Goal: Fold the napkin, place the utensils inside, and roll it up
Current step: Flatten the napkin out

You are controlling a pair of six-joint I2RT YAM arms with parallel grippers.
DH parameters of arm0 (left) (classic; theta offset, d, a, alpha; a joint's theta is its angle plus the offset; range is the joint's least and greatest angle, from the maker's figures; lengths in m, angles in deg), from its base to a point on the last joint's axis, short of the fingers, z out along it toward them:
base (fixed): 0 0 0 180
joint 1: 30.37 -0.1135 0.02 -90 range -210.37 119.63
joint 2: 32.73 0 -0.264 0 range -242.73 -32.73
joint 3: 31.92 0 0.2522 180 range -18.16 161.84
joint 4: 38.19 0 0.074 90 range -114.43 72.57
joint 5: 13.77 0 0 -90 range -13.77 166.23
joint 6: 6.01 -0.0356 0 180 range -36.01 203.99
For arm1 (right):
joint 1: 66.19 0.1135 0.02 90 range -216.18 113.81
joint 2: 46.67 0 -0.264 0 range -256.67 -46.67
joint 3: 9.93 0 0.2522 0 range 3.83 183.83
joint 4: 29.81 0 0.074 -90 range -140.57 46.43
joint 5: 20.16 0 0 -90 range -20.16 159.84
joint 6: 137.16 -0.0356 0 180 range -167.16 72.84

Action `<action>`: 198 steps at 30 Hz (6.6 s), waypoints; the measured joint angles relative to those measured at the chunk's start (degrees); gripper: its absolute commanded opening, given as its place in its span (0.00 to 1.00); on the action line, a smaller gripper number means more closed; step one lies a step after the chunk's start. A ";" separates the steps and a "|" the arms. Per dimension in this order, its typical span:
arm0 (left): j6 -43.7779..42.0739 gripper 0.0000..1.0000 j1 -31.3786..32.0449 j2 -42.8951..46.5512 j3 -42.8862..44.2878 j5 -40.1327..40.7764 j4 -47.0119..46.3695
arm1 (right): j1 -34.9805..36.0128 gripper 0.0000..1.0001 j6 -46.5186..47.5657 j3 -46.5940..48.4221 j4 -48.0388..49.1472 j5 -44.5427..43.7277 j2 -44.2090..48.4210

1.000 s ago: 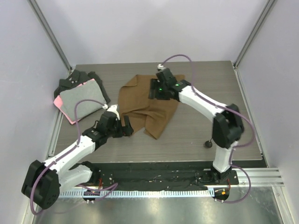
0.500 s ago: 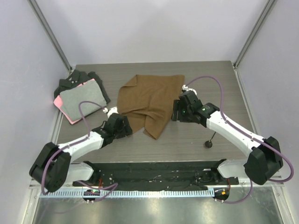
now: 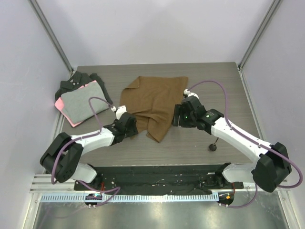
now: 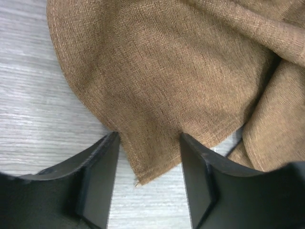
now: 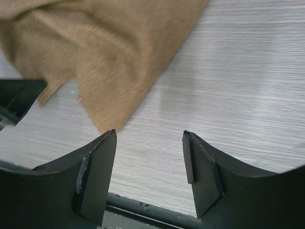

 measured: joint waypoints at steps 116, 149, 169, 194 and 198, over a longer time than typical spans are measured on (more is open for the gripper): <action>-14.51 0.00 -24.28 7.69 18.82 -13.81 26.53 | -14.91 0.01 29.62 7.06 19.26 11.39 -27.69; -20.94 0.00 -23.65 20.39 74.69 -24.50 38.64 | -3.87 0.01 30.34 46.47 -10.80 -10.16 13.09; -22.40 0.00 -24.22 19.06 65.11 -23.19 37.00 | -6.82 0.01 33.64 40.50 -8.55 -12.41 12.11; -17.62 0.00 -25.83 0.20 69.99 -29.94 30.01 | -20.02 0.01 34.25 48.63 -4.57 -9.03 -4.04; -16.04 0.21 -27.54 -18.99 70.44 -32.85 28.44 | -27.21 0.01 33.53 45.46 -2.16 -0.44 -18.18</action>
